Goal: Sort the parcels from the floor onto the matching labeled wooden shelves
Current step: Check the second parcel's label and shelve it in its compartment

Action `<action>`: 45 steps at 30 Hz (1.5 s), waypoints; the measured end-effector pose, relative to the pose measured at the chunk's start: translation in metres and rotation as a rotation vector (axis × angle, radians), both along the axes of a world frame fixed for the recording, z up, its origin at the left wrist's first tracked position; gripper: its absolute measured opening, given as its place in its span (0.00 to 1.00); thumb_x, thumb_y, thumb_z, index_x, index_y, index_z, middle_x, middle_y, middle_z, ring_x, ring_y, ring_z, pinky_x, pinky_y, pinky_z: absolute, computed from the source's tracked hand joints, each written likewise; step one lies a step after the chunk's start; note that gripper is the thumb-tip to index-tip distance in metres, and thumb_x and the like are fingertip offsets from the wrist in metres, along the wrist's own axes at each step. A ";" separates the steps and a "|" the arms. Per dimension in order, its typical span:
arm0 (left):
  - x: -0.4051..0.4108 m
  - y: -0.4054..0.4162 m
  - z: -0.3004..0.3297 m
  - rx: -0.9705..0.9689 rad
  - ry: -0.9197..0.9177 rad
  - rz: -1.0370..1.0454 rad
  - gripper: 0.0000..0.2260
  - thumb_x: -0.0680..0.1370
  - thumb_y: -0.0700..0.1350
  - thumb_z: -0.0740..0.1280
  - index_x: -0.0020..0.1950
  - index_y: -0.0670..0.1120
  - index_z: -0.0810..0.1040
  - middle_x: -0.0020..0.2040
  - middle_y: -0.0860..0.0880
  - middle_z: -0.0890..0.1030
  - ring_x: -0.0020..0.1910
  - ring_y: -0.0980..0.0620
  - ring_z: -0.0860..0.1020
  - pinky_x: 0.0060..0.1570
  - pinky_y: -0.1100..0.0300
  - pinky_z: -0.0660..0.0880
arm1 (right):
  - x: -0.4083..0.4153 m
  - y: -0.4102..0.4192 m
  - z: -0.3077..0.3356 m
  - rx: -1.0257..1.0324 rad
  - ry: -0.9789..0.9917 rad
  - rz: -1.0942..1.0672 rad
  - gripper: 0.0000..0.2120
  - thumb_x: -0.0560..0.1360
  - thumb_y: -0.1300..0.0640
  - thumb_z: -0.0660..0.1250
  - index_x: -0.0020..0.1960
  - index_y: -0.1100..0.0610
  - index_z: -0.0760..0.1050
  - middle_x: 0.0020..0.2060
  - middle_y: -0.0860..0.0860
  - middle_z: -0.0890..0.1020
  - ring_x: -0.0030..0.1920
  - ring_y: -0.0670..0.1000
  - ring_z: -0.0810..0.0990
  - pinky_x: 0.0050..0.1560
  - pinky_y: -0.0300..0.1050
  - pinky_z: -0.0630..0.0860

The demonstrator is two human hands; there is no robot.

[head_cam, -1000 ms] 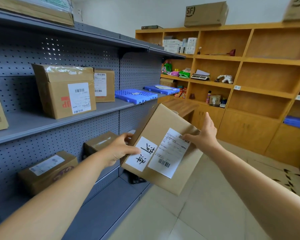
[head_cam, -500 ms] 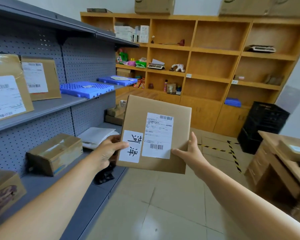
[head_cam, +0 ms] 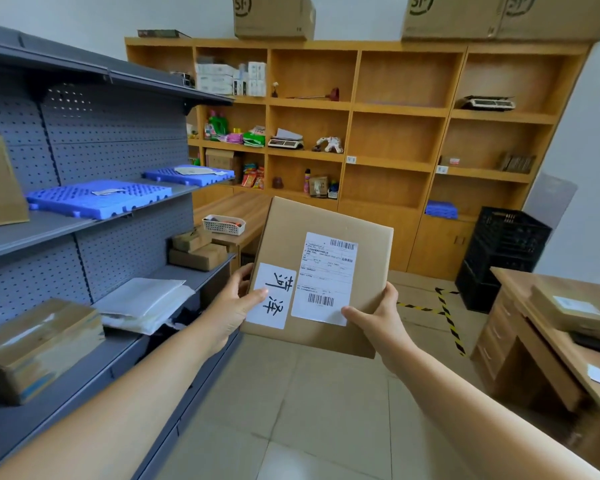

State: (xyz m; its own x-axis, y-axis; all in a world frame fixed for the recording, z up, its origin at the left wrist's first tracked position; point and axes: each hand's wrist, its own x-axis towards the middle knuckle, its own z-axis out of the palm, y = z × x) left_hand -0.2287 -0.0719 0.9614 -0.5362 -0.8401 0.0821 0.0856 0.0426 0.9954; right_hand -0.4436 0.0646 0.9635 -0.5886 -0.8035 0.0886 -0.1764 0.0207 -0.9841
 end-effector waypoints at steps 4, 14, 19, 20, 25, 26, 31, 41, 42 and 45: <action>-0.051 -0.010 -0.005 -0.019 -0.076 -0.004 0.36 0.64 0.48 0.76 0.68 0.61 0.63 0.65 0.47 0.72 0.58 0.50 0.77 0.56 0.53 0.76 | -0.047 -0.008 -0.007 -0.009 0.031 -0.017 0.45 0.67 0.59 0.74 0.72 0.44 0.48 0.62 0.51 0.69 0.60 0.53 0.72 0.59 0.53 0.76; -0.156 -0.064 -0.023 -0.093 -0.224 -0.086 0.47 0.58 0.46 0.76 0.72 0.60 0.56 0.66 0.49 0.71 0.61 0.50 0.74 0.58 0.50 0.76 | -0.141 -0.054 -0.022 0.043 0.063 -0.064 0.50 0.64 0.59 0.75 0.72 0.40 0.45 0.67 0.49 0.65 0.63 0.53 0.70 0.61 0.53 0.74; -0.204 -0.126 -0.026 -0.110 -0.176 -0.163 0.45 0.66 0.37 0.75 0.74 0.56 0.53 0.64 0.50 0.74 0.58 0.55 0.75 0.53 0.58 0.75 | -0.179 -0.114 -0.019 0.061 0.105 -0.139 0.50 0.64 0.59 0.75 0.72 0.39 0.45 0.68 0.49 0.64 0.63 0.52 0.69 0.62 0.54 0.73; -0.213 -0.143 -0.025 -0.105 -0.170 -0.182 0.45 0.67 0.35 0.75 0.74 0.56 0.52 0.64 0.51 0.74 0.58 0.56 0.75 0.50 0.60 0.74 | -0.187 -0.129 -0.017 0.062 0.111 -0.152 0.50 0.65 0.60 0.75 0.73 0.40 0.44 0.68 0.50 0.64 0.63 0.52 0.69 0.61 0.53 0.73; -0.254 -0.233 -0.017 -0.147 -0.153 -0.216 0.50 0.62 0.39 0.76 0.75 0.58 0.50 0.65 0.52 0.74 0.59 0.55 0.76 0.59 0.55 0.74 | -0.219 -0.210 -0.006 0.084 0.126 -0.213 0.52 0.66 0.60 0.75 0.74 0.43 0.42 0.69 0.51 0.62 0.64 0.52 0.67 0.64 0.56 0.71; -0.263 -0.251 -0.014 -0.149 -0.165 -0.220 0.50 0.62 0.39 0.76 0.75 0.57 0.50 0.65 0.52 0.75 0.59 0.55 0.76 0.60 0.54 0.73 | -0.225 -0.226 -0.004 0.087 0.133 -0.228 0.52 0.66 0.59 0.75 0.74 0.43 0.41 0.70 0.51 0.62 0.65 0.52 0.66 0.65 0.57 0.70; -0.315 -0.326 -0.012 -0.176 -0.209 -0.225 0.48 0.61 0.41 0.77 0.72 0.59 0.51 0.66 0.50 0.73 0.61 0.51 0.74 0.59 0.55 0.72 | -0.256 -0.290 0.001 0.085 0.202 -0.308 0.53 0.68 0.59 0.74 0.75 0.48 0.37 0.74 0.50 0.54 0.69 0.51 0.61 0.66 0.51 0.65; -0.435 -0.413 -0.031 -0.228 -0.251 -0.227 0.55 0.58 0.45 0.75 0.73 0.62 0.41 0.69 0.52 0.67 0.63 0.52 0.72 0.59 0.51 0.74 | -0.359 -0.376 -0.015 0.130 0.243 -0.395 0.53 0.67 0.58 0.74 0.75 0.48 0.37 0.73 0.50 0.52 0.68 0.49 0.60 0.59 0.42 0.62; -0.448 -0.420 -0.030 -0.256 -0.257 -0.215 0.56 0.59 0.45 0.75 0.74 0.61 0.41 0.71 0.53 0.64 0.64 0.52 0.70 0.60 0.52 0.73 | -0.373 -0.385 -0.017 0.137 0.239 -0.397 0.53 0.67 0.58 0.74 0.75 0.48 0.37 0.73 0.50 0.52 0.68 0.49 0.61 0.59 0.42 0.63; -0.491 -0.442 -0.027 -0.384 -0.285 -0.185 0.54 0.64 0.38 0.75 0.75 0.55 0.39 0.75 0.53 0.54 0.64 0.59 0.62 0.56 0.61 0.68 | -0.418 -0.414 -0.020 0.147 0.232 -0.394 0.53 0.68 0.57 0.74 0.76 0.48 0.37 0.73 0.51 0.53 0.68 0.50 0.61 0.61 0.44 0.64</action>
